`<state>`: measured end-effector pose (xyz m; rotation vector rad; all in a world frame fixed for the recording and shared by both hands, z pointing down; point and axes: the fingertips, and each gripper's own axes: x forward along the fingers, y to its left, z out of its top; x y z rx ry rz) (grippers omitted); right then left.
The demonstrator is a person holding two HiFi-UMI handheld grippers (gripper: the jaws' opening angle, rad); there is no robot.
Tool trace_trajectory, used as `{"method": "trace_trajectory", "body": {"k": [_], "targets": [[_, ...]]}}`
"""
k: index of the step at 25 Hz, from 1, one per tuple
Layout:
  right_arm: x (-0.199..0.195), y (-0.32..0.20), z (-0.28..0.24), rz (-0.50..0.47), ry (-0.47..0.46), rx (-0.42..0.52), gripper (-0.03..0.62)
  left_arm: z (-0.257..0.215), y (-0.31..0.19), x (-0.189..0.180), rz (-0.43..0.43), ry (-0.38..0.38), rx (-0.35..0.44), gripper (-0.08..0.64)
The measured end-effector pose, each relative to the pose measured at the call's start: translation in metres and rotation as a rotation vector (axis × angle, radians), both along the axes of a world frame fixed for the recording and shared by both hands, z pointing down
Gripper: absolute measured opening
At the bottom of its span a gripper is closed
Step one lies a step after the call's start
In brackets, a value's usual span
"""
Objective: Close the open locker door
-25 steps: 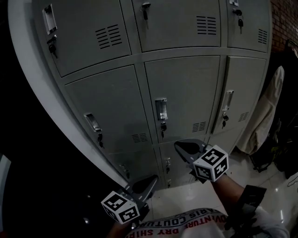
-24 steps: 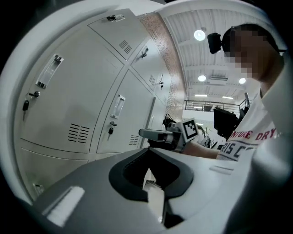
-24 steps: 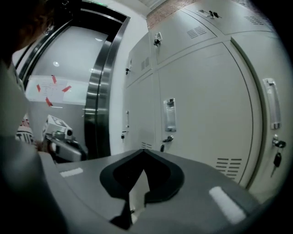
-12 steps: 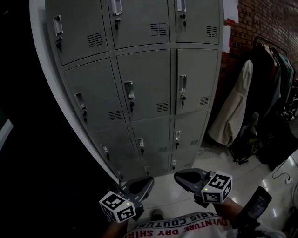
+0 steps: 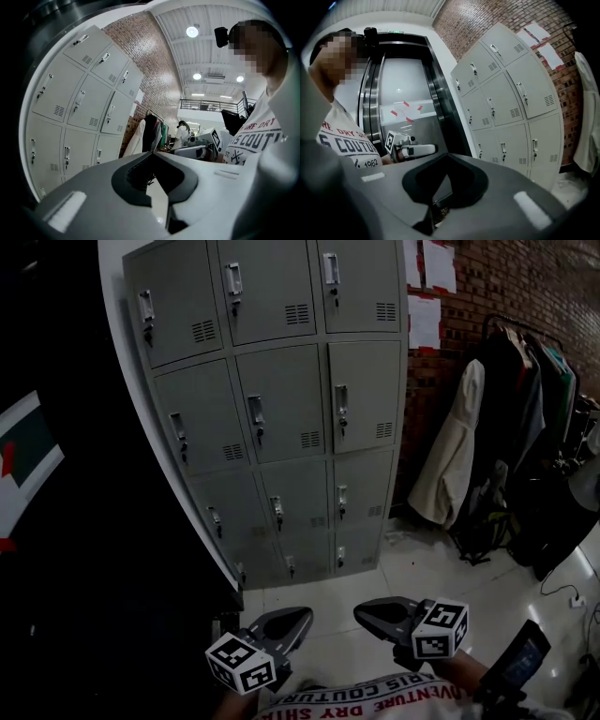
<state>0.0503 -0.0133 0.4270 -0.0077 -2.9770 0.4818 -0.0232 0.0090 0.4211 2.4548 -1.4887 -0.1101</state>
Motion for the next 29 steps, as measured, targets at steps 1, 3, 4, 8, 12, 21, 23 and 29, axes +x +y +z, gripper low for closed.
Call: {"method": "trace_trajectory", "body": {"k": [1,3,4,8,12,21,23,29], "targets": [[0.002,0.005,-0.004,0.000,-0.006,0.003,-0.006,-0.004,0.004,0.004,0.001,-0.007,0.004,0.005],[0.005,0.013,-0.008,-0.001,-0.004,0.019,-0.006,-0.010,0.011,0.013,0.009,-0.017,0.010,0.005],[0.006,0.017,-0.010,-0.003,0.001,0.035,-0.006,-0.013,0.014,0.018,0.016,-0.021,0.013,0.005],[0.006,0.029,-0.012,-0.031,0.017,0.072,-0.006,-0.020,0.023,0.032,0.027,-0.045,0.023,0.005],[0.008,0.038,-0.012,-0.043,0.009,0.062,-0.006,-0.015,0.033,0.037,0.020,-0.042,0.003,0.005],[0.018,0.052,-0.012,-0.046,0.004,0.059,-0.006,-0.015,0.045,0.048,0.030,-0.033,-0.008,0.005],[0.020,0.052,-0.013,-0.041,0.003,0.056,-0.006,-0.015,0.047,0.050,0.032,-0.033,-0.009,0.005],[0.024,0.054,-0.012,-0.041,-0.001,0.059,-0.006,-0.016,0.048,0.054,0.034,-0.036,-0.005,0.005]]}}
